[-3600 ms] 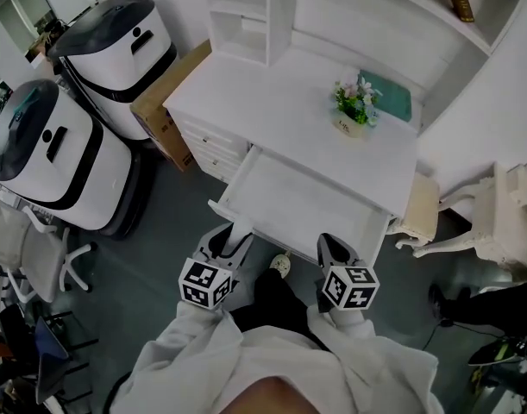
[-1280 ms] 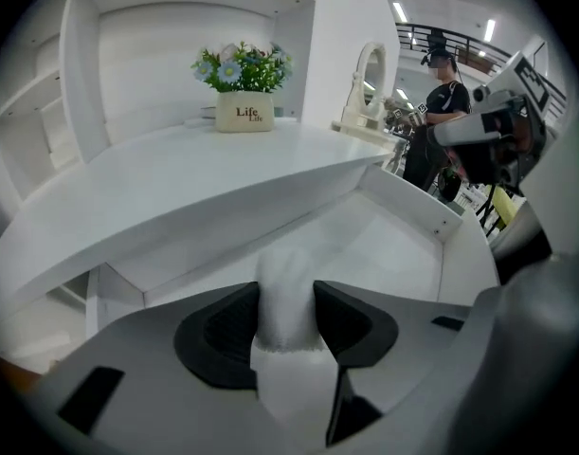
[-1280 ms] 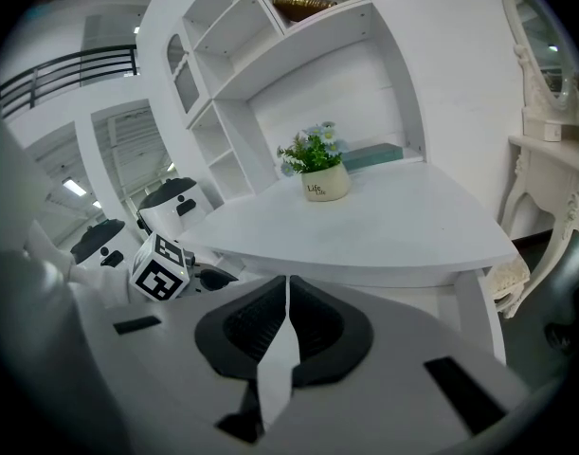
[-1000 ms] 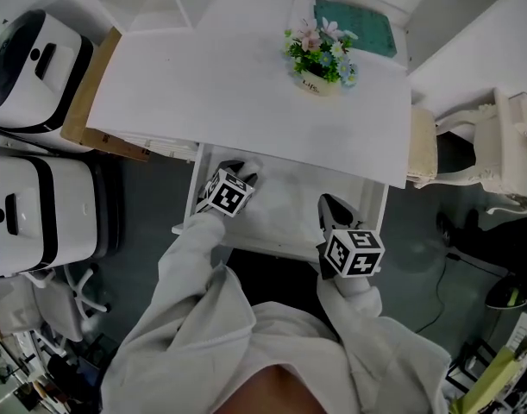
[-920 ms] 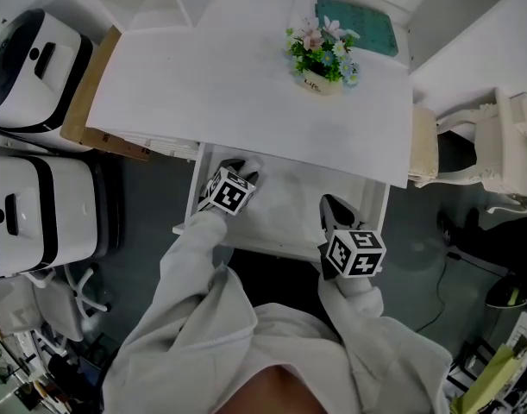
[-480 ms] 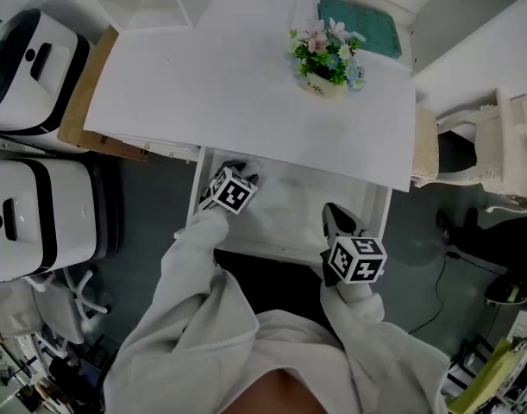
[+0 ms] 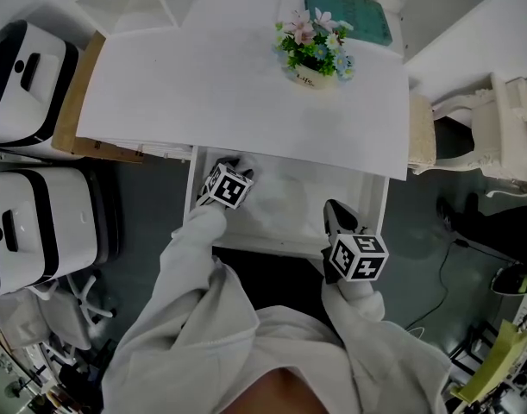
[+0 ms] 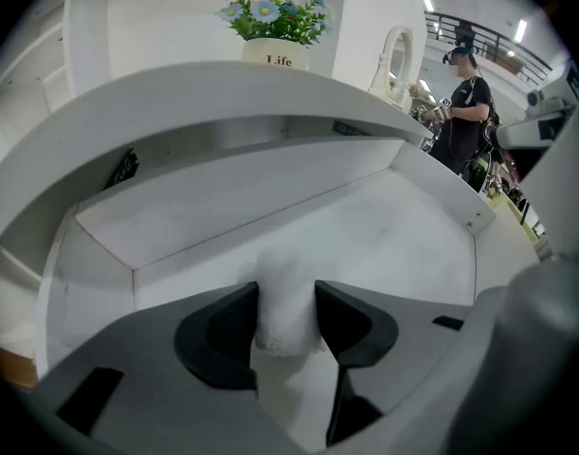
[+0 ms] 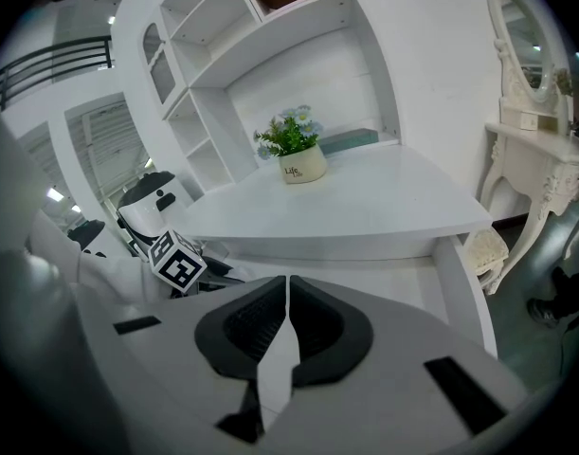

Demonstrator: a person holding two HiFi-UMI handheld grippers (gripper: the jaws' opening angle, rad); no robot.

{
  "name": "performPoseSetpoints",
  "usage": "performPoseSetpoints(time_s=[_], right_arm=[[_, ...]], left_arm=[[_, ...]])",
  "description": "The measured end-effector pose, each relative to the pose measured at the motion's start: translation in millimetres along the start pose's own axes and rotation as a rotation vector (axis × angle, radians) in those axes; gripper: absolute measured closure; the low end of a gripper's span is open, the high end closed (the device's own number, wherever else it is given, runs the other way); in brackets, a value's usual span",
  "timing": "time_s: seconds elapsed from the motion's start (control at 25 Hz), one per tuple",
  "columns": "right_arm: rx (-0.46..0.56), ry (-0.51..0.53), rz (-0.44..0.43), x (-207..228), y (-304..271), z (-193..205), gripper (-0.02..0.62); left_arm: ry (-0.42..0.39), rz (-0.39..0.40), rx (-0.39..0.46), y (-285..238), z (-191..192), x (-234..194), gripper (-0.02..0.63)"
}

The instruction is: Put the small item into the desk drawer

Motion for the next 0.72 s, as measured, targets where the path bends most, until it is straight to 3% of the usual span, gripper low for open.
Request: performPoseSetpoints(time_s=[0.72], right_arm=[[0.009,-0.002,0.000,-0.6,11.5,7.2,0.558]], left_arm=[[0.003,-0.028,0.006,1.1,-0.9,0.0,0.396]])
Point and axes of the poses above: the fingertips, and each gripper's own axes: y backward along the fingers, x to its right, z out of its underside, the point moved 3 cm from there along y, backward along the fingers, and after that the axes turned 9 degrees about x, right-handed, at the moved point
